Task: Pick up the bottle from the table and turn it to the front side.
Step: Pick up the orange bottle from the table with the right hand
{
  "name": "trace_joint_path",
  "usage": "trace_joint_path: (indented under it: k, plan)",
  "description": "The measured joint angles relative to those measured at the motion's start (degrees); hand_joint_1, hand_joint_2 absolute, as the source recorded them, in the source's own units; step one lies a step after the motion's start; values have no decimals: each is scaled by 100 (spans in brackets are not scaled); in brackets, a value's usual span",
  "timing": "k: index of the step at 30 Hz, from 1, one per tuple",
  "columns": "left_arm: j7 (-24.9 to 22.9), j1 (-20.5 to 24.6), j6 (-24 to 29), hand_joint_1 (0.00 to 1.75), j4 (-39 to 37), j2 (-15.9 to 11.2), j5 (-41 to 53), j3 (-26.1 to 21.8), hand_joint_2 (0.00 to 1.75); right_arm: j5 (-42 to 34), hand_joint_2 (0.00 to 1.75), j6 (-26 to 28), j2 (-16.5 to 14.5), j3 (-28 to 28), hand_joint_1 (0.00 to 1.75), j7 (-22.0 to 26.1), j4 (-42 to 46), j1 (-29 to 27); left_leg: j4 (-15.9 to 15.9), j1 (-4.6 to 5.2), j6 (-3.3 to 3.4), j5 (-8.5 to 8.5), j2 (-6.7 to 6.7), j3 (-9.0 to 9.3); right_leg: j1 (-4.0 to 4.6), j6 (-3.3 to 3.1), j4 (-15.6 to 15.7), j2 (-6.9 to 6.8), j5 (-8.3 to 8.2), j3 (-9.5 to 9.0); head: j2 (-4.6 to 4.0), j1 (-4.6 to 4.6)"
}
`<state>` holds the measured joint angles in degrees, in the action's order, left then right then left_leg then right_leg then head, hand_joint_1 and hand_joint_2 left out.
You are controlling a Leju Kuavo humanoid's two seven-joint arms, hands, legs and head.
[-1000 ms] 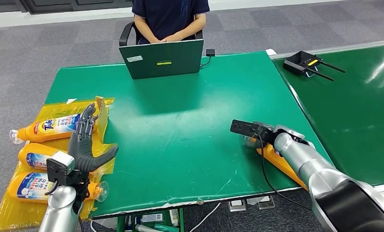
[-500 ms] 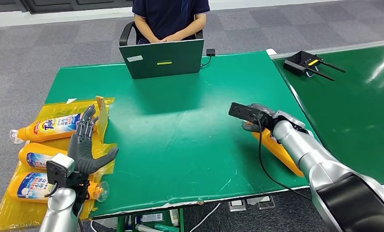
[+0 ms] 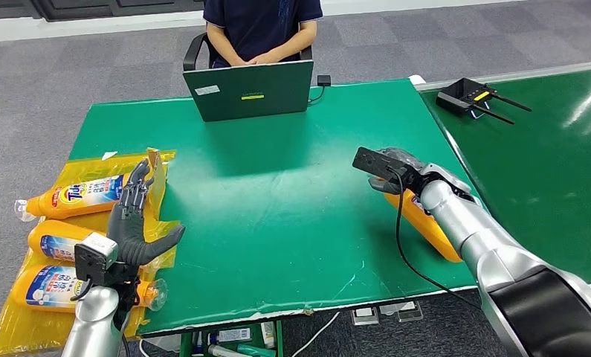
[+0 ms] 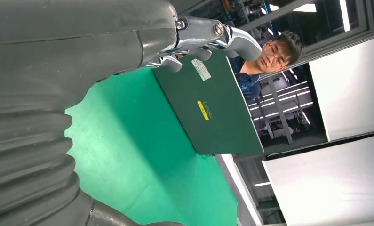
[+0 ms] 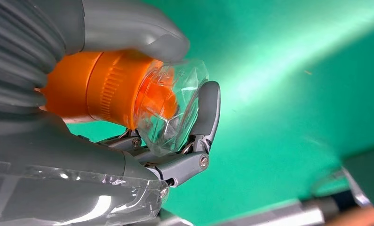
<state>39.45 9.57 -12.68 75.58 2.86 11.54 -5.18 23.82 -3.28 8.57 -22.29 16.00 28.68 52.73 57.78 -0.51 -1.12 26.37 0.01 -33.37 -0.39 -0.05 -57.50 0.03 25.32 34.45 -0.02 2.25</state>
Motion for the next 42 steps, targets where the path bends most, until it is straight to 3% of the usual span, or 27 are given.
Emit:
trace_joint_path:
  k: [34, 42]
  plan:
    - [67, 193, -9, 0, -355, 80, 37, 12, 175, -517, 175, 314, -373, 494, 175, 391, 1465, -80, 0, 0, 0, 0, 1, -2, 0, 0, 0, 4, 0, 3, 2, 0]
    - [58, 466, -13, 0, -814, 93, 28, 113, 175, -665, 175, 369, -547, 494, 175, 391, 1713, 44, 0, 0, -1, -2, 1, -2, 0, 0, -1, 4, -1, 3, 2, 0]
